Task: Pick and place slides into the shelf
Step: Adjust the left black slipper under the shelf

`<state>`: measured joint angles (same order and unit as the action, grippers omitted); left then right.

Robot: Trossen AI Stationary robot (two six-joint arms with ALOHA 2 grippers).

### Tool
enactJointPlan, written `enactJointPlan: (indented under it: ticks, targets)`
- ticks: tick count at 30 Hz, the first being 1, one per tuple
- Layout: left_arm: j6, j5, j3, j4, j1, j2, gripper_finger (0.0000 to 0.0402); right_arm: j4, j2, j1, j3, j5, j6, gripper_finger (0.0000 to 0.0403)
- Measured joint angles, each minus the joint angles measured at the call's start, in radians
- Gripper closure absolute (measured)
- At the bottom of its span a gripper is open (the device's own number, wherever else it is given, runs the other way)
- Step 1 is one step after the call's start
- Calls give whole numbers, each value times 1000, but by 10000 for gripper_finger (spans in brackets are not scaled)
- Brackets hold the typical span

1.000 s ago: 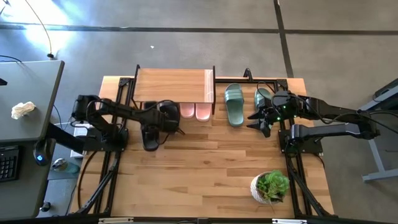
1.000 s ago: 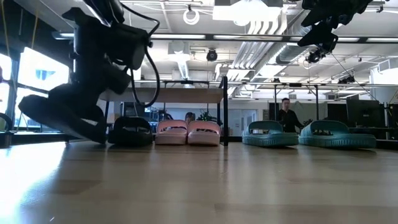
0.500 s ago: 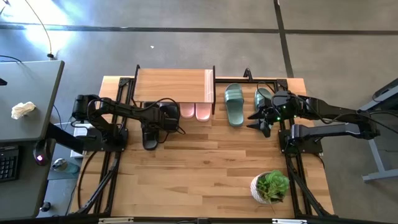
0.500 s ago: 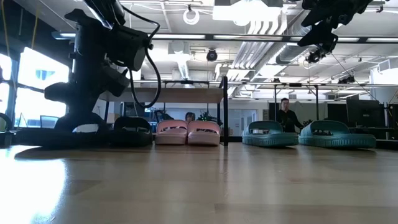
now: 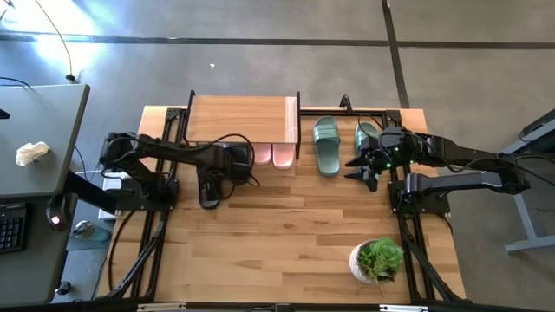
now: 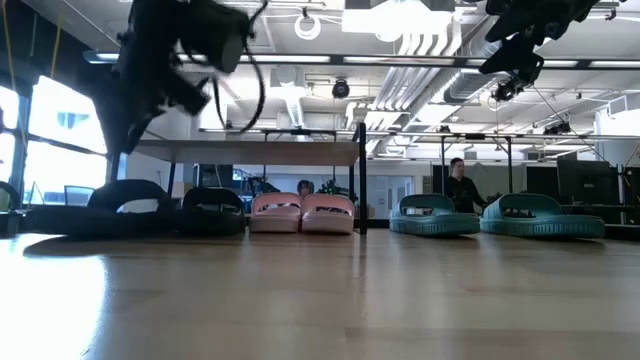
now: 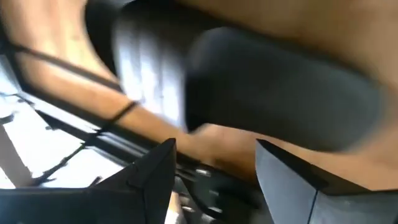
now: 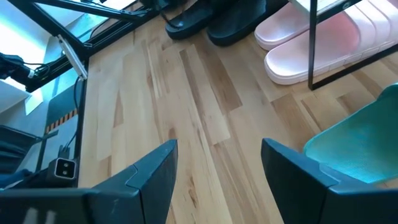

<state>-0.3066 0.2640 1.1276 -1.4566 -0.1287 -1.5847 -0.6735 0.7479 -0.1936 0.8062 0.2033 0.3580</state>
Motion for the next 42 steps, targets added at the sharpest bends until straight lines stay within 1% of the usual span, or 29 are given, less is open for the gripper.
enactJointPlan:
  ticks: [3, 5, 6, 7, 8, 10, 12, 14, 15, 16, 17, 18, 20, 23, 25, 28, 30, 32, 33, 37, 42]
  targets:
    - [-66, -187, 92, 3, 55, 2, 216, 0, 0, 0, 0, 15, 1, 180]
    - [-161, -325, 139, 40, 106, 2, 228, -3, 0, 0, 0, 14, 6, 180]
    - [-211, -376, 155, 78, 137, 2, 236, -9, 0, 0, 0, 14, 8, 180]
    - [-253, -400, 164, 123, 175, 2, 246, -16, 0, 0, 0, 12, 8, 180]
    - [-287, -401, 165, 171, 216, 2, 257, -25, 0, 0, 0, 10, 8, 180]
    - [-352, -366, 155, 234, 302, 2, 284, -50, 0, 0, 0, 10, 7, 180]
    - [-438, -276, 137, 271, 394, 2, 318, -76, 0, 0, 0, 9, 6, 180]
    - [-590, -109, 111, 311, 483, 2, 358, -89, 0, 0, 0, 9, 0, 180]
    - [-692, -18, 97, 324, 530, 1, 377, -90, 0, 0, 0, 8, -1, 180]
    - [-797, 58, 84, 328, 571, 1, 389, -88, 0, 0, 0, 5, -1, 180]
    - [-915, 124, 72, 330, 613, 1, 393, -86, 0, 0, 0, -3, 0, 180]
    - [-1024, 179, 55, 334, 654, 0, 389, -86, 0, 0, 0, -10, 0, 180]
    - [-1232, 249, 11, 355, 724, -11, 377, -86, 0, 0, 0, -17, -6, 180]
    - [-1500, 265, -73, 359, 808, -27, 374, -86, 0, 0, 0, -20, -25, 180]
    - [-1654, 273, -133, 376, 851, -43, 387, -85, 0, 0, 0, -21, -27, 183]
    - [-1794, 288, -205, 453, 897, -61, 398, -81, 0, 0, 0, -21, -35, 193]
    - [-1830, 272, -237, 501, 910, -76, 394, -81, 0, 0, 0, -21, -42, 201]
    - [-1835, 225, -261, 533, 909, -92, 396, -80, 0, 0, 0, -22, -45, 208]
    - [-1835, 219, -275, 551, 908, -101, 398, -79, 0, 0, 0, -22, -45, 211]
    - [-1866, 253, -320, 579, 907, -124, 397, -68, 0, 0, 0, -23, -46, 224]
    - [-1886, 265, -366, 587, 884, -121, 399, -66, 0, 0, 0, -23, -48, 236]
